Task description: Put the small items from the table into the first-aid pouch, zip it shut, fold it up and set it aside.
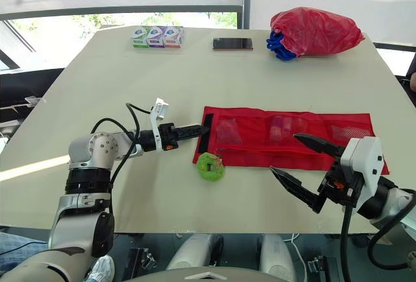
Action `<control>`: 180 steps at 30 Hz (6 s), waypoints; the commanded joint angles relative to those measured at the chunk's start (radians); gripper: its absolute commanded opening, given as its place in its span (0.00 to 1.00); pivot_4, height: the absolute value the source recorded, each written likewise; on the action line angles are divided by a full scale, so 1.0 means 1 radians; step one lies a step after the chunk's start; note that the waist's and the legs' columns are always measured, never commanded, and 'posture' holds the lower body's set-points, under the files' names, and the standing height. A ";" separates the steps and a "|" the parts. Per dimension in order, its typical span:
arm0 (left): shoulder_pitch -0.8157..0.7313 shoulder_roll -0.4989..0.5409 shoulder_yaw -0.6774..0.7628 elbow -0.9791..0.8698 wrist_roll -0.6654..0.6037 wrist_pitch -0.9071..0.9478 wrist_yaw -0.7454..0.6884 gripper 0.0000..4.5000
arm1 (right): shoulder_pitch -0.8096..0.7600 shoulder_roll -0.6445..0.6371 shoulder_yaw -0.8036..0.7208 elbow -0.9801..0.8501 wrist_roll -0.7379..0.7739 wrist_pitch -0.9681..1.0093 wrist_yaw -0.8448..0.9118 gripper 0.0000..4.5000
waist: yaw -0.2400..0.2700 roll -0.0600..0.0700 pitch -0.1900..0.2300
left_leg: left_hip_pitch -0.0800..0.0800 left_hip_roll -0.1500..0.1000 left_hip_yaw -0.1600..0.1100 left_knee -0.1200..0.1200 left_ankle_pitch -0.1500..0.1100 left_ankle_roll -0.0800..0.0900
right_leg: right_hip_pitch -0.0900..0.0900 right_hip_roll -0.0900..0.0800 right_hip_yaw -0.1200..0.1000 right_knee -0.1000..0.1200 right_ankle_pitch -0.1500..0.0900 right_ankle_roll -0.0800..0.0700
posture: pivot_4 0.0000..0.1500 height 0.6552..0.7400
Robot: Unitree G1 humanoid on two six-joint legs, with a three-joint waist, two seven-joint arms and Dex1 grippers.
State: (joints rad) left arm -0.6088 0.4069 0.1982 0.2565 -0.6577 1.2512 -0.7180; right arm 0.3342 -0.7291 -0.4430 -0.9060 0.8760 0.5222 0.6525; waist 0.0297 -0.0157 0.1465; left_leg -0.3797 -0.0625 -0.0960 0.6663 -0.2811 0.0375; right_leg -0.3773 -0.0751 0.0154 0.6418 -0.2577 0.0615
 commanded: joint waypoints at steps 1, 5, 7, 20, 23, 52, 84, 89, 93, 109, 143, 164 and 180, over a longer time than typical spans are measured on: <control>0.008 -0.043 -0.001 0.048 -0.022 0.106 0.043 1.00 | -0.002 -0.010 -0.003 -0.032 0.015 -0.010 -0.006 0.99 | 0.002 0.000 0.000 | 0.000 0.000 0.000 0.000 0.000 0.000 | 0.000 0.000 0.000 0.000 0.000 0.000 | 1.00 1.00; -0.014 -0.051 0.044 0.072 -0.036 0.122 0.062 1.00 | -0.003 -0.010 0.003 -0.035 0.015 -0.012 -0.013 0.99 | 0.002 0.000 0.000 | 0.000 0.000 0.000 0.000 0.000 0.000 | 0.000 0.000 0.000 0.000 0.000 0.000 | 1.00 1.00; -0.022 -0.042 0.067 0.086 -0.051 0.131 0.056 0.89 | -0.003 -0.008 0.009 -0.035 0.012 -0.014 -0.015 1.00 | 0.001 0.000 0.000 | 0.000 0.000 0.000 0.000 0.000 0.000 | 0.000 0.000 0.000 0.000 0.000 0.000 | 1.00 1.00; -0.030 0.025 0.089 0.091 -0.096 0.119 -0.012 0.01 | -0.027 -0.004 0.055 -0.032 0.005 -0.022 -0.020 1.00 | -0.016 -0.002 0.002 | -0.001 0.001 -0.002 0.000 0.001 -0.001 | -0.001 0.001 0.001 0.000 0.000 0.000 | 1.00 1.00; -0.024 0.028 0.104 0.065 -0.130 0.140 -0.026 0.01 | -0.054 -0.004 0.087 -0.029 0.008 -0.022 -0.018 1.00 | -0.016 -0.003 0.002 | -0.001 0.001 -0.001 0.000 0.000 -0.001 | -0.002 0.001 0.001 0.000 0.000 0.000 | 1.00 1.00; -0.027 0.019 0.098 0.022 -0.140 0.174 0.054 0.01 | -0.614 0.301 0.935 0.459 -0.447 0.065 0.019 1.00 | -0.019 -0.004 0.003 | -0.002 0.000 -0.002 -0.001 0.002 -0.003 | -0.005 0.002 -0.001 0.001 0.000 -0.001 | 1.00 1.00; -0.013 0.087 -0.031 0.093 -0.042 -0.023 -0.089 0.00 | -0.505 0.463 0.766 0.451 -0.509 0.038 -0.038 0.01 | -0.035 -0.004 0.003 | -0.002 0.000 -0.003 -0.002 0.002 -0.004 | -0.005 0.002 0.000 0.001 0.000 -0.001 | 1.00 1.00; -0.010 0.105 -0.045 0.123 -0.015 -0.068 -0.111 0.00 | -0.377 0.505 0.567 0.311 -0.343 0.099 -0.127 0.01 | -0.036 -0.004 0.003 | -0.002 0.001 -0.005 -0.004 0.002 -0.004 | -0.004 0.002 0.000 0.001 0.000 -0.001 | 1.00 1.00; -0.010 0.117 -0.052 0.149 0.008 -0.104 -0.129 0.00 | -0.257 0.482 0.472 0.276 -0.315 0.089 -0.166 0.01 | -0.037 -0.004 0.003 | -0.002 0.000 -0.004 -0.004 0.002 -0.004 | -0.004 0.001 0.001 0.001 0.000 -0.001 | 1.00 1.00; 0.015 0.139 -0.065 0.215 0.055 -0.199 -0.174 0.00 | -0.065 0.453 0.049 0.331 -0.229 -0.051 -0.280 0.01 | -0.042 -0.001 0.002 | 0.001 0.001 -0.004 -0.009 0.004 -0.006 | -0.005 0.003 0.002 0.001 0.000 -0.001 | 1.00 1.00; 0.172 0.251 0.118 0.018 -0.036 -0.078 -0.003 0.00 | -0.182 0.376 -0.123 0.578 -0.319 -0.203 -0.404 0.16 | -0.045 0.001 0.000 | 0.004 0.007 0.009 -0.017 0.004 -0.007 | -0.011 0.003 0.013 0.001 0.002 -0.004 | 1.00 1.00; 0.192 0.338 0.142 0.100 0.009 -0.196 -0.024 0.00 | 0.013 0.326 0.033 0.391 -0.153 -0.005 -0.231 0.99 | -0.046 0.000 0.000 | 0.004 0.009 0.009 -0.017 0.004 -0.007 | -0.011 0.003 0.013 0.001 0.003 -0.005 | 1.00 1.00; 0.006 0.552 -0.090 0.167 0.267 -0.985 -0.633 0.99 | -0.023 0.352 0.125 0.386 -0.193 0.012 -0.297 1.00 | -0.026 -0.003 0.000 | -0.003 0.008 0.009 -0.016 0.005 -0.008 | -0.016 0.001 0.012 -0.001 0.004 -0.007 | 1.00 1.00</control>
State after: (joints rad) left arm -0.5791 0.9375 0.1070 0.4683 -0.3759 0.3183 -1.2776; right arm 0.3090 -0.3740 -0.3124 -0.5019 0.6918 0.5357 0.3630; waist 0.0033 -0.0192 0.1462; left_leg -0.3827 -0.0549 -0.0862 0.6498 -0.2762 0.0295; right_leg -0.3936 -0.0743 0.0275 0.6408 -0.2534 0.0541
